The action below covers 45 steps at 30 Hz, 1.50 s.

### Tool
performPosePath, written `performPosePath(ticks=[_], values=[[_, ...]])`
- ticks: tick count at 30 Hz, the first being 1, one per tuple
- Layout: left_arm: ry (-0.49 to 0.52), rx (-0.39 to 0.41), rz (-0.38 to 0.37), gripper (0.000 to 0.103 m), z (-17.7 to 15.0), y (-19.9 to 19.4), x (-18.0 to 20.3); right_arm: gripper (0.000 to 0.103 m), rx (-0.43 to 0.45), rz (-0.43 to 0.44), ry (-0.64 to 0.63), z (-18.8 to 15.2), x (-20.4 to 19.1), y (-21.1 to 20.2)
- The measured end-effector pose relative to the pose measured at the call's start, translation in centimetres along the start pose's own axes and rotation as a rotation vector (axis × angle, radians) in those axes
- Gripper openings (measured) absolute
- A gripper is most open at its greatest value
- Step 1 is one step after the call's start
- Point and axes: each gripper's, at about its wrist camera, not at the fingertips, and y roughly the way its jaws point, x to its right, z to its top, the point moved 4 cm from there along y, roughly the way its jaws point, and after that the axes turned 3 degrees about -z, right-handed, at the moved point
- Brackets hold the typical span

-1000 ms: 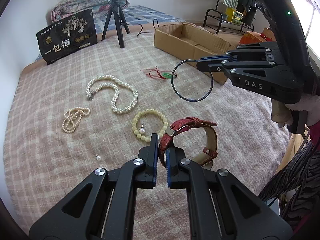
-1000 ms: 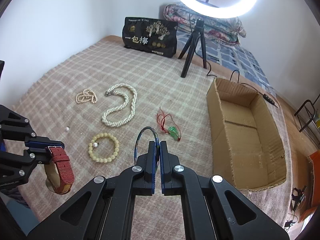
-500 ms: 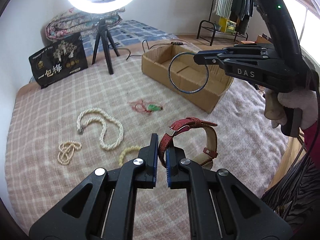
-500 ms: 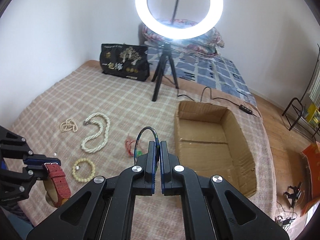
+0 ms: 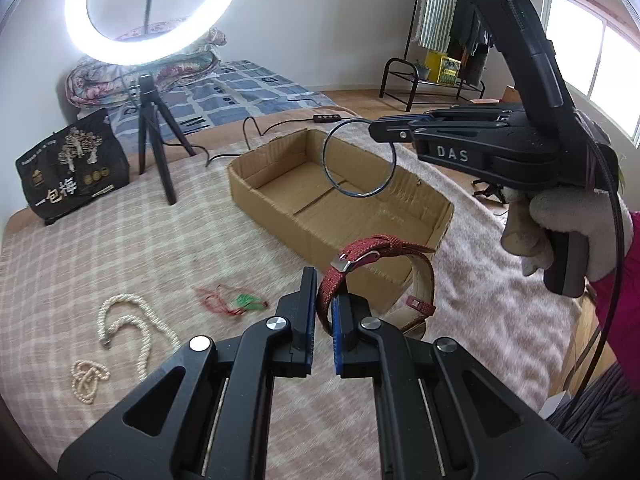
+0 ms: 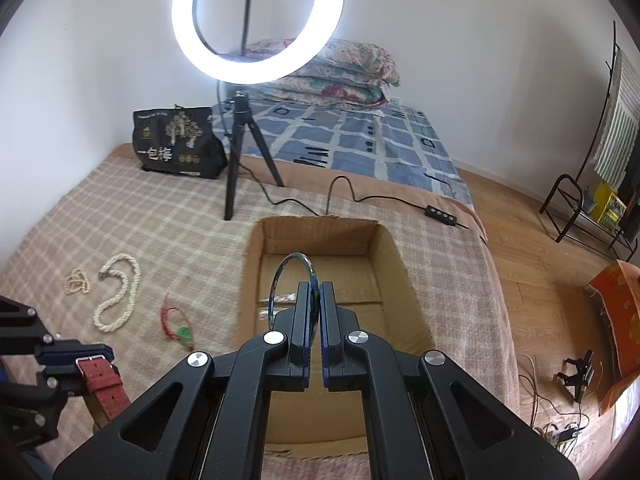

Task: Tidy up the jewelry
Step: 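Carry the bangle into the box and open the right tool while the left releases the watch there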

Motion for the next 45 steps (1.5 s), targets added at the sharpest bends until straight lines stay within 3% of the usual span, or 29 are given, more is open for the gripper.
performPosePath(ticks=[14,23,26,28,30,31,32,35,40,45], values=[[-0.052,-0.019,-0.043,0.005,3.3,6.7,2.7,0.002,-0.007,0.026,0.052,1.3,4.8,3.8],[-0.043,-0.035,-0.051,0.005,3.4,8.0,3.8,0.002,-0.005,0.065,0.087,1.8,5.9,5.3],[-0.044,-0.039,-0.046,0.007,3.4,8.3,3.8,0.002,-0.003,0.085,0.099,2.0,5.9,5.3],[-0.052,-0.051,-0.057,0.017,3.4,8.4,3.8,0.004,-0.001,0.087,0.100,2.0,5.9,5.3],[-0.056,-0.059,-0.052,0.038,3.3,8.5,3.8,0.023,-0.005,0.091,0.102,2.0,5.9,5.4],[-0.052,-0.054,-0.048,0.042,3.3,8.5,3.8,0.045,-0.003,0.087,0.103,2.0,5.9,5.4],[-0.050,-0.048,-0.044,0.051,3.3,8.3,3.9,0.056,0.007,0.077,0.105,2.0,5.9,5.3],[-0.051,-0.033,-0.038,0.059,3.4,8.0,3.8,0.060,0.024,0.049,0.104,2.2,6.0,4.9],[-0.045,-0.031,-0.031,0.059,3.4,7.7,3.6,0.070,0.043,0.009,0.110,2.5,6.4,4.3],[-0.045,-0.027,-0.020,0.059,3.3,7.0,3.5,0.070,0.048,-0.008,0.107,2.7,6.4,3.7]])
